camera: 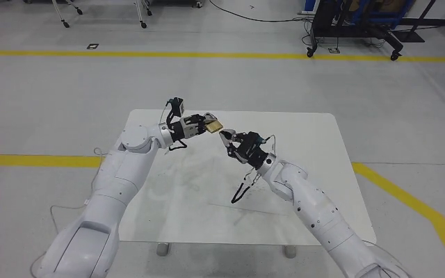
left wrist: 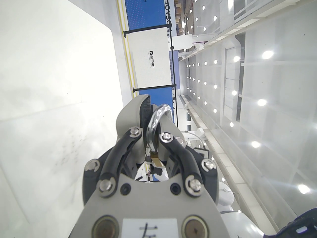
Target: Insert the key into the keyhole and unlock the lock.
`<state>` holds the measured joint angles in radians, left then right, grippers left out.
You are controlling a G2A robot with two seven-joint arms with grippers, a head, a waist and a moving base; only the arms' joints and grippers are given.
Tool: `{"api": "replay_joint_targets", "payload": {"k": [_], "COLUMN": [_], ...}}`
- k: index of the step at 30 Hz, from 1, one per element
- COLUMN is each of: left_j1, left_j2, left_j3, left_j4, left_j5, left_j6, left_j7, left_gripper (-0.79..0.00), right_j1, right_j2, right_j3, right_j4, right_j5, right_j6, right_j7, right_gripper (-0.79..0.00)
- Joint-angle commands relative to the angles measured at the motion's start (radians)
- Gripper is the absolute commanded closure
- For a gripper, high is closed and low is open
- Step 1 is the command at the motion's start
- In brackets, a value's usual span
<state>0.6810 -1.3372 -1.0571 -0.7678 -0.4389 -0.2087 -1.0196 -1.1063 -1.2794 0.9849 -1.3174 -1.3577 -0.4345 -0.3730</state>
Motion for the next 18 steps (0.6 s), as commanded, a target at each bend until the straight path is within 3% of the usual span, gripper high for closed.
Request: {"api": "replay_joint_targets", "payload": {"k": [1, 3, 4, 8, 9, 10, 18], "left_j1": [0.002, 0.005, 0.007, 0.014, 0.015, 0.017, 0.031], "left_j2": [0.0, 0.001, 0.001, 0.002, 0.003, 0.003, 0.006], "left_j3": [-0.001, -0.003, -0.004, -0.009, -0.01, -0.009, 0.077], "left_j4": [-0.003, -0.007, -0.008, -0.018, -0.02, -0.022, -0.064], "left_j5": [0.003, 0.005, 0.004, 0.005, 0.008, 0.017, 0.269], "left_j6": [-0.003, -0.009, -0.012, -0.029, -0.032, -0.033, 0.002], "left_j7": [0.005, 0.01, 0.012, 0.014, 0.015, 0.019, 0.061], "left_gripper": [0.0, 0.0, 0.0, 0.0, 0.0, 0.0, 0.0], "right_j1": [0.004, 0.005, 0.005, -0.006, -0.012, -0.021, -0.227], "right_j2": [0.0, 0.001, 0.001, 0.008, 0.011, 0.015, 0.079], "right_j3": [0.004, 0.008, 0.01, 0.029, 0.039, 0.052, 0.301], "right_j4": [0.017, 0.028, 0.03, 0.03, 0.025, 0.017, -0.187], "right_j5": [0.007, 0.004, 0.002, -0.009, -0.012, -0.021, -0.093], "right_j6": [-0.016, -0.025, -0.029, -0.051, -0.055, -0.055, -0.012], "right_j7": [-0.012, -0.023, -0.026, -0.037, -0.043, -0.05, -0.063], "right_gripper": [0.0, 0.0, -0.037, -0.625, -0.742, -0.785, -0.785]}}
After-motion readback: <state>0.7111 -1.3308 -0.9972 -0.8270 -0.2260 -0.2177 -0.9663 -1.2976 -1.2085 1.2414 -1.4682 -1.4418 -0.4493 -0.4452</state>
